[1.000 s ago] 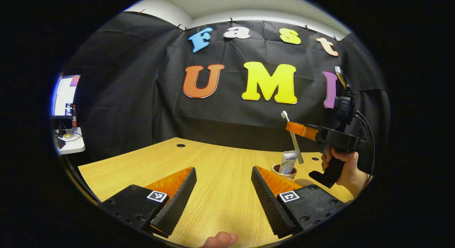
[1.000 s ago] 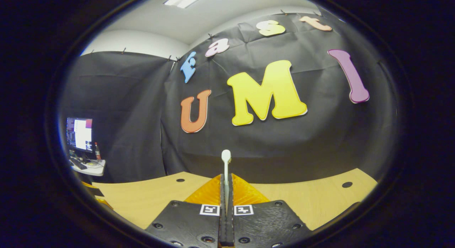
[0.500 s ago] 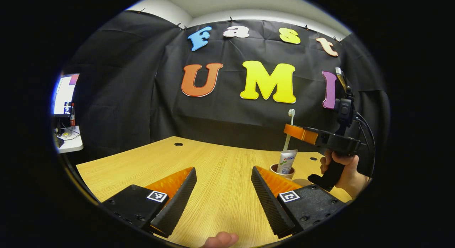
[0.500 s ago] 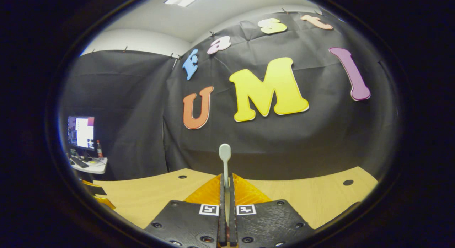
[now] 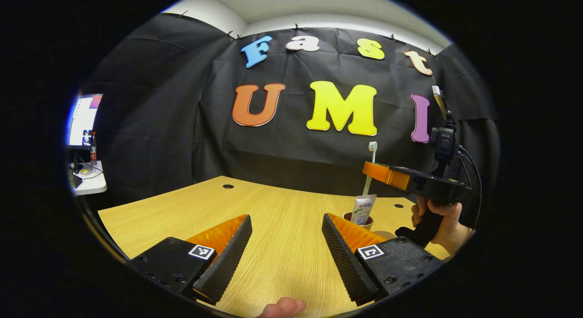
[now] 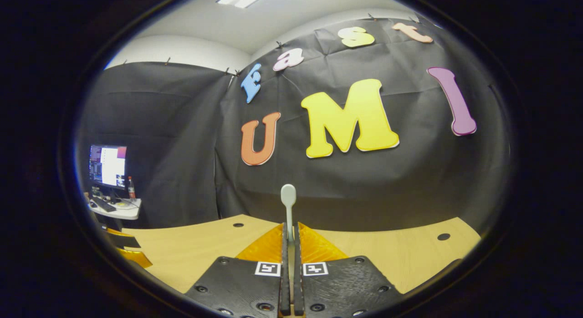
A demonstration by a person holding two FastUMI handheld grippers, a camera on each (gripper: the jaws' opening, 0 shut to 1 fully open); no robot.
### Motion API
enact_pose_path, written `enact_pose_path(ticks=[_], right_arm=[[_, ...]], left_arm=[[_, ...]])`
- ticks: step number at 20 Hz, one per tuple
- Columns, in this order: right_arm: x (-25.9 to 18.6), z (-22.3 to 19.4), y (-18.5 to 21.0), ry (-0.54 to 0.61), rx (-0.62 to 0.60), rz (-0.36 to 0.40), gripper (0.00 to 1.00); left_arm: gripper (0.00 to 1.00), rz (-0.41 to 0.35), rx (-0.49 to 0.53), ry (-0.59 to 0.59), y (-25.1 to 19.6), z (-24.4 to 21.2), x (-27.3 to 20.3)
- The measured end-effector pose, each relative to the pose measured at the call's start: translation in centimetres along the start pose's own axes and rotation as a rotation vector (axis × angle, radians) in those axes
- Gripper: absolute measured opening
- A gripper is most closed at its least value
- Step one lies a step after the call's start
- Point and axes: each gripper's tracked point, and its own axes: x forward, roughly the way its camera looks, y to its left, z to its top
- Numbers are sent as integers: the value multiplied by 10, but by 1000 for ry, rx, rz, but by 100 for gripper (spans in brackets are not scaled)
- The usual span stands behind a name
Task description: Put the toothbrush and toothpaste on the desktop into the cup, then pick up the cup and place it on the coaster on the desktop.
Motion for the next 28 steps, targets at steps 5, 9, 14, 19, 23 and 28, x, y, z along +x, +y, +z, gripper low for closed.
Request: enact_pose_path(ticks=[5,9,14,19,23,28], right_arm=[[-13,-12,1,30,16,-6,3],[-17,-3,0,16,10,-4,3],[-26,8,3,1,10,5,3],[-26,-3,1,40,-5,-7,3],[-21,-25,3,110,10,11,8],[-24,-21,7,98,-26,14,80]], left_arm=[[98,-9,3,-7,-2,1,-2],[98,-10,2,-17,-3,2,-9],[98,-22,-4,-15,-10,1,-15],[98,-26,-12,-11,-11,-1,-17],[98,-21,-28,-2,-10,-4,-17],[98,-15,-26,4,-10,-5,-17]])
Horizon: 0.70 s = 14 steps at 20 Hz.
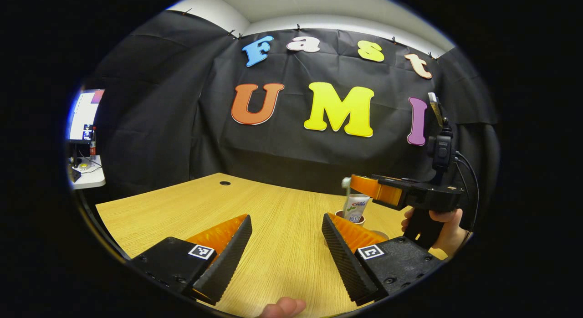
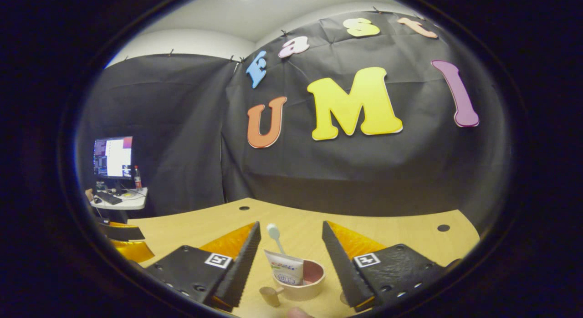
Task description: Put the toothbrush and toothpaste on the desktop into the cup, then pick up the cup and place it on the coaster on the desktop.
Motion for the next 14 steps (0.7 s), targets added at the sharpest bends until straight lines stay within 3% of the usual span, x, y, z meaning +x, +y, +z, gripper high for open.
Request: enact_pose_path(ticks=[1,8,14], right_arm=[[-2,2,-3,-8,-10,-17,96],[-28,17,-13,-71,-15,-71,96],[-104,17,-59,-97,-35,-176,96]], left_arm=[[98,1,2,0,-1,1,0],[98,3,14,20,-3,4,1],[98,-62,8,71,-24,37,14]])
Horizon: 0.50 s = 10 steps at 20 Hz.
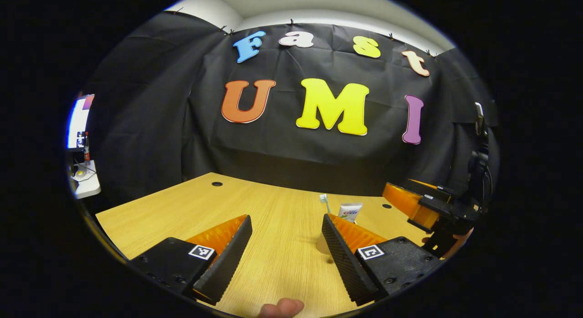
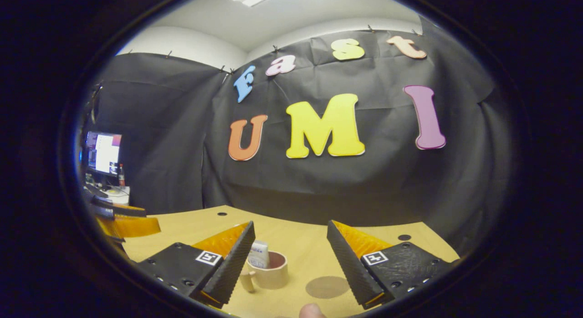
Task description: Put the toothbrush and toothpaste on the desktop into the cup, then pick up the cup and place it on the coaster on the desktop.
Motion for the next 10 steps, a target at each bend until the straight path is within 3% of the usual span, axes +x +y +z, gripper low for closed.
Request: enact_pose_path(ticks=[4,8,10], right_arm=[[-58,-10,-48,44,41,-76,96],[-113,-30,-77,110,59,-136,95],[-135,-38,-87,121,81,-164,95]], left_arm=[[98,-126,-28,133,-41,16,19],[99,-209,-7,318,-81,26,36],[98,-209,35,393,-89,25,54]])
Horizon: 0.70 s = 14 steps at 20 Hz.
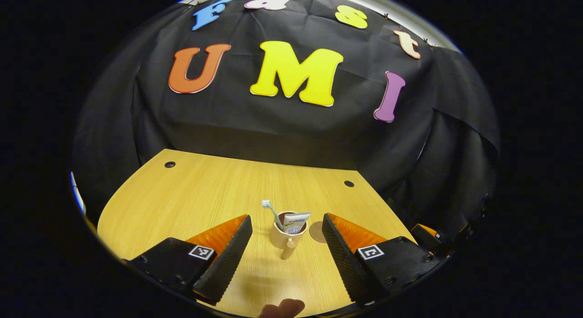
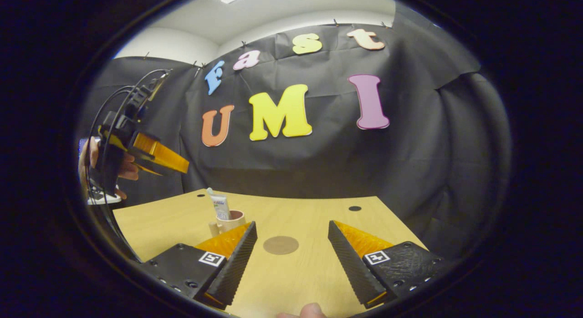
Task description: Put the toothbrush and toothpaste on the desktop into the cup, then pick up the cup and place it on the coaster on the desktop.
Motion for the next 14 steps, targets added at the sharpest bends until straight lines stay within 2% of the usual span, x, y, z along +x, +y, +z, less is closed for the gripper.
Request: enact_pose_path(ticks=[2,6,8,10,13,14], right_arm=[[-13,-7,-12,12,28,-22,95],[-30,-18,-34,21,58,-65,95],[-37,-22,-32,38,112,-50,95],[-44,-21,-29,37,153,-33,95],[-54,-24,-33,26,142,-46,95],[-58,-26,-33,28,142,-48,91]], left_arm=[[98,-7,-13,120,-4,-9,20],[99,-41,-72,443,-12,-57,42],[99,-31,-66,570,-11,-80,46],[99,-2,-53,641,-4,-93,55],[99,46,-53,728,11,-110,69],[99,60,-59,763,15,-116,72]])
